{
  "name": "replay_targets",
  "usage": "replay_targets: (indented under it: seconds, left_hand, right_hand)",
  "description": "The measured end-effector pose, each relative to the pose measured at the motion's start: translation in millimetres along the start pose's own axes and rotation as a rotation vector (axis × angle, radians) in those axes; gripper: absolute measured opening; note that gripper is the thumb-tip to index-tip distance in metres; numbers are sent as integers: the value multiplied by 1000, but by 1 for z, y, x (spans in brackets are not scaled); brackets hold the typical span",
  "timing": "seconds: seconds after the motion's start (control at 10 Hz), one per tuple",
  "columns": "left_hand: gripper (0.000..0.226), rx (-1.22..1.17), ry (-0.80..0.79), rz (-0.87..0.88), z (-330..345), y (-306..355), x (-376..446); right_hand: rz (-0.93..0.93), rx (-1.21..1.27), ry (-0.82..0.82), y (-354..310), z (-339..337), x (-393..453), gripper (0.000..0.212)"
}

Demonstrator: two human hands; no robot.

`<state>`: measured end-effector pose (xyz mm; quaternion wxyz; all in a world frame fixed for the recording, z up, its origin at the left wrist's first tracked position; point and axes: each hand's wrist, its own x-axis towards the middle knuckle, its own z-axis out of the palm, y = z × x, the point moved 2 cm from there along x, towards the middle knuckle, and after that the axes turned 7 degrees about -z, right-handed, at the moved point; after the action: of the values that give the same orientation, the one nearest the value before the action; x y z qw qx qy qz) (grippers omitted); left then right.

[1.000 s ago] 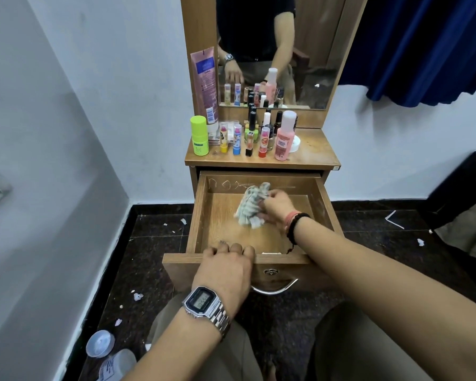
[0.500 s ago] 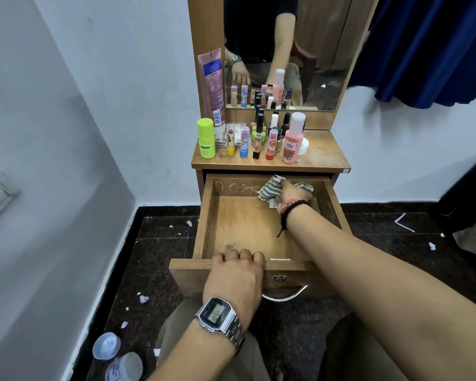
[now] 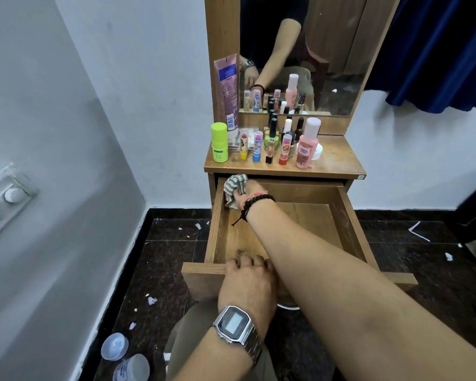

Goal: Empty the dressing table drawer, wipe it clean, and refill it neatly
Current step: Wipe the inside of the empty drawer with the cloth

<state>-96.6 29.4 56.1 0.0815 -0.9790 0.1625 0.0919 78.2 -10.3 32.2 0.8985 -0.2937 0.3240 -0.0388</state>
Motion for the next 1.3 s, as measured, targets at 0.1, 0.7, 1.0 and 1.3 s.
replay_targets:
  seconds: [0.1,0.7,1.0,1.3]
  left_hand:
    - [37,-17,8,-1,0,0,0]
    - [31,-62,37,-17,2,0,0]
    - [35,-55,38,-14,2,0,0]
    - [31,-50,42,-6,-1,1,-2]
  right_hand:
    - [1,74,16,-1,1,12,45]
    - [28,-523,-100,-15,-44,7,19]
    - [-432,-1219,-358,7,-19,18,42]
    - [-502,-1692,-473,9,-21,31,41]
